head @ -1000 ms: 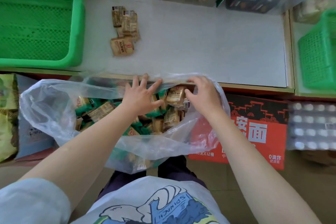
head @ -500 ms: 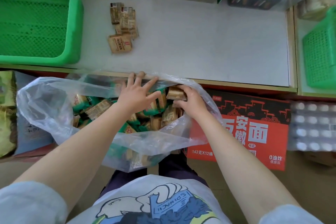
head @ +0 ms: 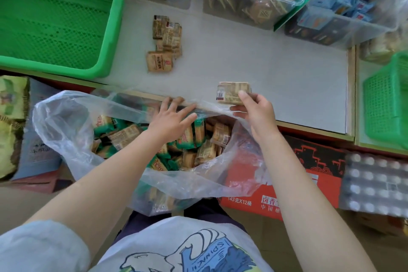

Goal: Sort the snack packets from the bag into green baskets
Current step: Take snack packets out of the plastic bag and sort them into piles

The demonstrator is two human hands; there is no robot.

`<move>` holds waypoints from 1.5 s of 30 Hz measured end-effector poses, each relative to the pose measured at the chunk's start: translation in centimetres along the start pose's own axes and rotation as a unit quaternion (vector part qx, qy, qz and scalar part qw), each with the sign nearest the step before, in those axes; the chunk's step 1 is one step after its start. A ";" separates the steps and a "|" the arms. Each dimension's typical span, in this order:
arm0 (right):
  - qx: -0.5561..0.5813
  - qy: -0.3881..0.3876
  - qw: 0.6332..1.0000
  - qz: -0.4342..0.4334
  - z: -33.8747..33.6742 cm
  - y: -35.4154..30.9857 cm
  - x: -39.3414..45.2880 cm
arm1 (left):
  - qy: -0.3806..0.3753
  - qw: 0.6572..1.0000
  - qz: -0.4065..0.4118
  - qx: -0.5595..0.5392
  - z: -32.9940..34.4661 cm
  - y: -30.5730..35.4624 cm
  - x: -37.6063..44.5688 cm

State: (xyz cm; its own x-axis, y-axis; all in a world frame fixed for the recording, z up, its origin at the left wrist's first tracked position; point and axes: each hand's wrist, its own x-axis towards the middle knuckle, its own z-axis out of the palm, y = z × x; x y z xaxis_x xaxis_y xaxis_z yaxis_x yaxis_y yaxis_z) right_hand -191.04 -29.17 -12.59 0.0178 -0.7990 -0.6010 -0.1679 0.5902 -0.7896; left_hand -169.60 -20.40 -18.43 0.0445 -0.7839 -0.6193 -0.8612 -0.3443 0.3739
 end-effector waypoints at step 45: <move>-0.198 -0.083 0.976 -0.030 -1.0 4.6 -4.1 | 0.015 1.000 0.000 0.027 0.2 0.2 0.0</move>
State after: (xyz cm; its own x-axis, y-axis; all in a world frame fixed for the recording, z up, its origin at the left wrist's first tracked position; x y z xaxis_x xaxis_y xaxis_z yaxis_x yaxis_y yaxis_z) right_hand -192.83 -23.25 -13.66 0.1931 -0.7818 -0.5928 -0.5283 0.4263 -0.7343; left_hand -169.89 -20.39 -18.47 0.0592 -0.7999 -0.5973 -0.8872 -0.3165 0.3359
